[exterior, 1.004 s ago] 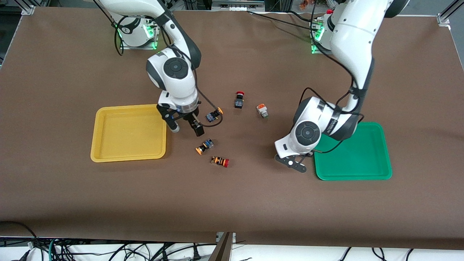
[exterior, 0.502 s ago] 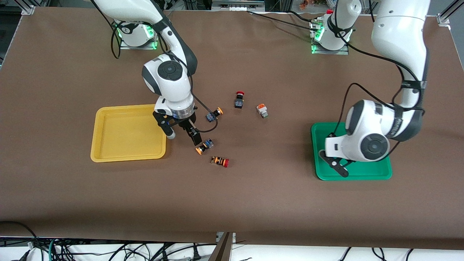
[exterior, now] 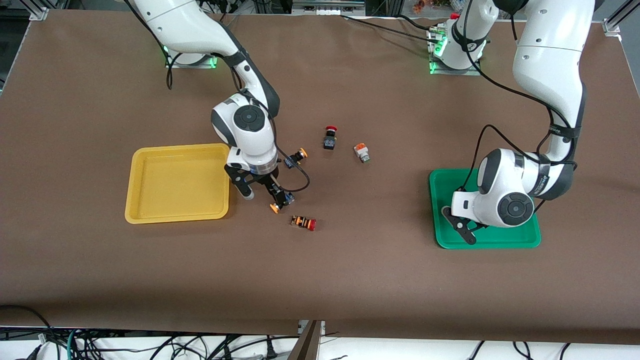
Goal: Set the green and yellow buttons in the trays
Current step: 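Carry the green button to the green tray while the right gripper lowers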
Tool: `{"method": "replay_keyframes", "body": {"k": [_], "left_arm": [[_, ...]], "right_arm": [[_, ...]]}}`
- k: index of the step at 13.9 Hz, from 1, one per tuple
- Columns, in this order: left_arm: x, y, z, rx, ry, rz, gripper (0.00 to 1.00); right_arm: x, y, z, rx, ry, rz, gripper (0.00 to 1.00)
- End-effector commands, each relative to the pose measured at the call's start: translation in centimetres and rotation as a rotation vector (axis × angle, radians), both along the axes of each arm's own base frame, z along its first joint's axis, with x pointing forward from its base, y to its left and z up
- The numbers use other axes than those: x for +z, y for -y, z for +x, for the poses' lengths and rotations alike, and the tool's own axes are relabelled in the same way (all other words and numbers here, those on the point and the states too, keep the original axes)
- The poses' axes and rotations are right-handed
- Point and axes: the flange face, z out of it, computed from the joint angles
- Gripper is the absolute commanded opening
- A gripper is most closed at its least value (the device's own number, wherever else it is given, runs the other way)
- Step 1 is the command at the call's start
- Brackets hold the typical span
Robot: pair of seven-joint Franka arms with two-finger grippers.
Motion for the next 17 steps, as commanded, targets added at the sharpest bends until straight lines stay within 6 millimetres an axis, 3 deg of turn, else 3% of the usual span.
{"method": "replay_keyframes", "body": {"k": [1,4,6,8,13,16,17], "left_arm": [[-0.3,0.0,-0.5,-0.015,0.005,-0.033,1.00],[0.2,0.7,-0.5,-0.013,0.007,-0.035,1.00],[1.0,1.0,-0.7,-0.013,-0.003,-0.035,1.00],[3.2,1.3,-1.1,0.029,-0.022,-0.022,1.00],[8.4,6.3,-3.3,0.408,-0.052,0.081,1.00],[9.6,8.6,-4.5,0.693,-0.112,0.072,1.00],[10.6,9.6,-4.9,0.764,-0.120,0.073,1.00]], "right_arm": [[0.3,-0.9,1.1,-0.012,0.035,0.005,0.98],[-0.5,-1.7,2.1,-0.001,0.060,0.016,0.97],[-2.6,-1.5,2.7,-0.004,0.054,0.005,0.97],[-2.9,-1.7,2.4,0.006,0.054,-0.003,0.97],[-4.0,-2.0,2.1,0.010,0.051,0.001,0.95],[-4.8,-2.2,1.9,0.010,0.052,0.009,0.81],[-5.3,-2.3,1.7,0.014,0.051,0.011,0.68]]}}
